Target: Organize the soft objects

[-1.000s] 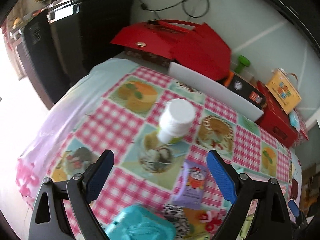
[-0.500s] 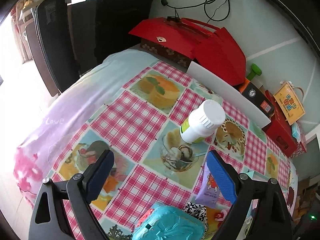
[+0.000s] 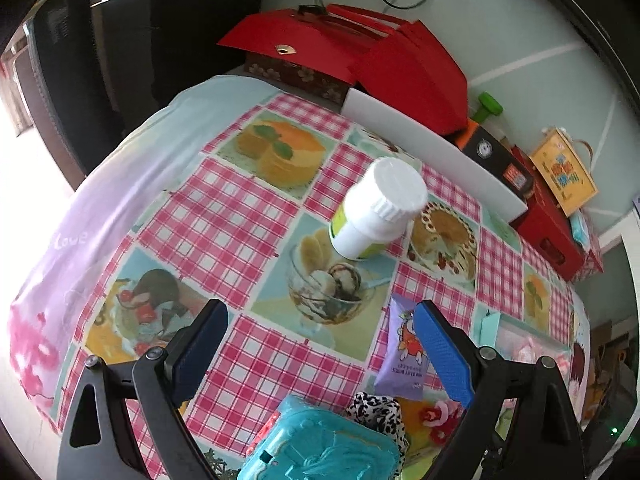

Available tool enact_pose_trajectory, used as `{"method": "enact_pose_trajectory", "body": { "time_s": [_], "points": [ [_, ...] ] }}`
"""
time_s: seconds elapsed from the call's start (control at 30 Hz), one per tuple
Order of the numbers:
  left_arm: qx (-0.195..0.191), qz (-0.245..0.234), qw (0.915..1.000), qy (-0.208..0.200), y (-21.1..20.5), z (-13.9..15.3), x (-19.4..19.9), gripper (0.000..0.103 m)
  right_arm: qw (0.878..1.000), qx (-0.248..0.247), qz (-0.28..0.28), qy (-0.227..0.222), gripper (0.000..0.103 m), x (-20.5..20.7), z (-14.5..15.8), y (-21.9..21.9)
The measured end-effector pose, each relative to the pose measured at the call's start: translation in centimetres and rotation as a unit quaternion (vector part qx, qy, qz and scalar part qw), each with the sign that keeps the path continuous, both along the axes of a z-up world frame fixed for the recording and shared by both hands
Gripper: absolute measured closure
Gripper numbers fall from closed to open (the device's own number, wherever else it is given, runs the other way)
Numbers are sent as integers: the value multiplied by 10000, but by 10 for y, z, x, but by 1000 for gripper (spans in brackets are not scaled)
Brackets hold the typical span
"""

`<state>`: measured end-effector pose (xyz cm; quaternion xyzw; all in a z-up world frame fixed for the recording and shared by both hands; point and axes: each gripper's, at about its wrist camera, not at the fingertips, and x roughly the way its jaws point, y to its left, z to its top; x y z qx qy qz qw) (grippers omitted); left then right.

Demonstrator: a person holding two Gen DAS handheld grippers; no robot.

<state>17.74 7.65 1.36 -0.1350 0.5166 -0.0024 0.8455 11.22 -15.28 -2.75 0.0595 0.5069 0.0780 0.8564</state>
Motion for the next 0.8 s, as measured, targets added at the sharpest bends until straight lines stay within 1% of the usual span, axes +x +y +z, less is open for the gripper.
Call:
{"method": "enact_pose_trajectory", "body": {
  "time_s": [0.07,0.17,0.27,0.43,0.5,0.8],
  "points": [
    [108,-101,9998,131,-6,-3,1,9,10000,-2,73,5,2,0,-1,3],
    [117,-215,9993,281,-13,-8,2,9,9998,0,175,40,3,-1,-3,7],
    [185,-371,9986,334,-22,-10,2,9,9996,-31,270,70,7,-1,-5,12],
    [148,-541,9970,542,-32,-18,4,9,9994,-4,330,136,10,0,-8,13],
    [165,-582,9965,583,-35,-20,4,9,9993,16,343,144,14,-1,-8,13],
    [242,-789,9943,668,-45,-23,6,9,9983,24,560,149,19,-2,-9,21]
  ]
}}
